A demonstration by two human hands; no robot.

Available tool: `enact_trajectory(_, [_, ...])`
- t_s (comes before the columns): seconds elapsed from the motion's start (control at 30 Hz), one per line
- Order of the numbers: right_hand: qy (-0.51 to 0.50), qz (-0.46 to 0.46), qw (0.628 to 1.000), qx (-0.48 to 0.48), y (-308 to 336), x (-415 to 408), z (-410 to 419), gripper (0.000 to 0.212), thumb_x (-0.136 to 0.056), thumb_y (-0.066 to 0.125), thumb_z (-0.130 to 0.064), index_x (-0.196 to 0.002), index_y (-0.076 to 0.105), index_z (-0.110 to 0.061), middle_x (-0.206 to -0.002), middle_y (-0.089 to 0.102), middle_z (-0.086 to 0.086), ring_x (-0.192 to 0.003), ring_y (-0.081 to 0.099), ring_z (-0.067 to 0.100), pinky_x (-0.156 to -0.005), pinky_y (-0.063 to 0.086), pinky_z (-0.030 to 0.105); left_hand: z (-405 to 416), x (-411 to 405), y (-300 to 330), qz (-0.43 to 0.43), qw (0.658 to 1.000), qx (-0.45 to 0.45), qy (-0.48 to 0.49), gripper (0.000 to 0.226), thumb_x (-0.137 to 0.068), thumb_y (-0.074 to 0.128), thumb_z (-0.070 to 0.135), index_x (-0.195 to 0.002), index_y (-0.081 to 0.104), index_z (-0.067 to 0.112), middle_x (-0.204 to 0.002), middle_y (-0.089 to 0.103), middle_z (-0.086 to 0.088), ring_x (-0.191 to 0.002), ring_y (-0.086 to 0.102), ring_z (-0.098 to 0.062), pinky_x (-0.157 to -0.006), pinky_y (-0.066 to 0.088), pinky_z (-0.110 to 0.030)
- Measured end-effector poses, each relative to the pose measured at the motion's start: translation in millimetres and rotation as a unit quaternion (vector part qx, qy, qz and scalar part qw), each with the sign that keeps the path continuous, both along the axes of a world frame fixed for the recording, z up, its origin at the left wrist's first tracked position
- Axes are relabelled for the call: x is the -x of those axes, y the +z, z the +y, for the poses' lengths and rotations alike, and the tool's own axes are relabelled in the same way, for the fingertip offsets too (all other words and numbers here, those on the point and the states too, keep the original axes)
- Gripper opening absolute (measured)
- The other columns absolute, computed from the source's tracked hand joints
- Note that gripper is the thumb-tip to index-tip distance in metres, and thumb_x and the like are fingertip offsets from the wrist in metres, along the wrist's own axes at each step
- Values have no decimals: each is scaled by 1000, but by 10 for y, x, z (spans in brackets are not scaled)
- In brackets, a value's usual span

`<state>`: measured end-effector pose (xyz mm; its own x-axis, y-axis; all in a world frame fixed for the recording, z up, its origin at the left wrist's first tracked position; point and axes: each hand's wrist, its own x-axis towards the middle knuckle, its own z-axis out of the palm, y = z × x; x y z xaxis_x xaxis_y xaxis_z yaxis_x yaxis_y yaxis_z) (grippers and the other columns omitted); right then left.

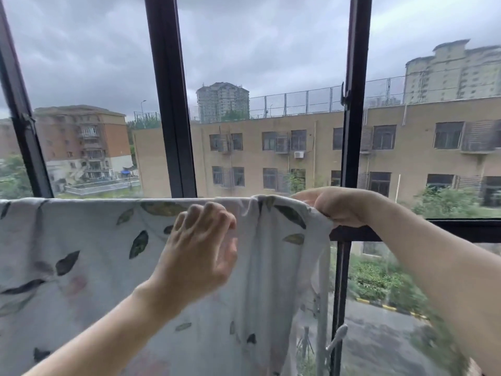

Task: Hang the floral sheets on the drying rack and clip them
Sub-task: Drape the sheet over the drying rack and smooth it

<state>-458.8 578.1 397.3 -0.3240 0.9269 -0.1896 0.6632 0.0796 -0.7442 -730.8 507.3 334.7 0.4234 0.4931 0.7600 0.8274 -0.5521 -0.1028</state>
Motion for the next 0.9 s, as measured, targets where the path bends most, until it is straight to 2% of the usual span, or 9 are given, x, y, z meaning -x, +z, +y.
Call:
enact_trajectory(0.1, [31, 51, 998, 0, 29, -24, -85, 58, -86, 45, 15, -103, 72, -33, -102, 72, -8, -103, 61, 14, -80, 53, 31, -140, -284, -289, 0, 994, 107, 15, 28, -86, 46, 44, -86, 61, 21, -85, 60, 6, -79, 57, -18, -73, 50, -36])
enact_trajectory(0.17, [57, 9, 998, 12, 15, -56, -143, 65, -82, 43, 21, -76, 76, -35, -84, 72, -17, -98, 57, 12, -88, 48, 34, -133, -521, -386, -21, 973, 227, 43, 44, -88, 42, 60, -104, 63, 25, -99, 65, 6, -94, 61, -18, -80, 50, -32])
enact_trajectory(0.2, [56, -16, 998, 15, -11, -86, -157, 65, -80, 43, 23, -77, 76, -33, -84, 72, -19, -102, 54, 10, -98, 43, 39, -97, -630, -439, -8, 965, 254, 59, 51, -87, 42, 66, -112, 61, 25, -106, 66, 6, -99, 61, -18, -83, 50, -32])
enact_trajectory(0.3, [35, -67, 997, 15, -50, -176, -203, 50, -78, 51, 16, -118, 62, -14, -116, 66, -5, -117, 50, 12, -113, 29, 50, -56, -901, -556, 9, 958, 276, 75, 49, -87, 41, 68, -108, 59, 27, -100, 66, 7, -91, 62, -19, -78, 53, -33])
enact_trajectory(0.4, [17, -97, 994, -36, -88, -250, -281, 41, -77, 66, -1, -116, 60, -14, -114, 65, 1, -112, 56, 14, -101, 43, 48, -76, -1054, -703, -10, 963, 258, 75, 34, -94, 40, 48, -91, 61, 21, -93, 62, 3, -83, 58, -22, -72, 53, -34])
enact_trajectory(0.57, [-6, -77, 969, -234, -81, -379, -346, 14, -79, 64, -2, -78, 69, -15, -76, 68, 0, -76, 64, 14, -69, 52, 25, -180, -1109, -488, -108, 969, 224, -7, 35, -88, 52, 27, -59, 51, 7, -59, 57, -7, -55, 53, -28, -46, 36, -32])
enact_trajectory(0.63, [-51, -70, 951, -297, -38, -546, -291, 20, -80, 65, -2, -64, 68, -14, -64, 66, 2, -63, 62, 15, -59, 51, 23, -229, -1153, -203, -139, 970, 189, -67, 34, -86, 56, 20, -54, 53, 6, -50, 55, -4, -45, 52, -23, -41, 38, -29])
enact_trajectory(0.77, [-183, 78, 916, -349, 39, -857, -195, 23, -83, 59, -11, -65, 66, 1, -54, 55, 5, -51, 51, 17, -45, 41, 22, -205, -1349, 563, -215, 962, 112, -128, 41, -86, 53, 13, -46, 45, 12, -38, 41, 2, -32, 34, -13, -34, 36, -26])
enact_trajectory(0.9, [-296, 219, 881, -299, -35, -999, -67, 33, -88, 67, -33, -63, 63, -11, -54, 51, 5, -48, 47, 18, -50, 41, 27, -43, -1890, 1303, -297, 937, 54, -176, 43, -85, 56, 9, -44, 46, 16, -34, 40, 4, -29, 36, -12, -44, 51, -30])
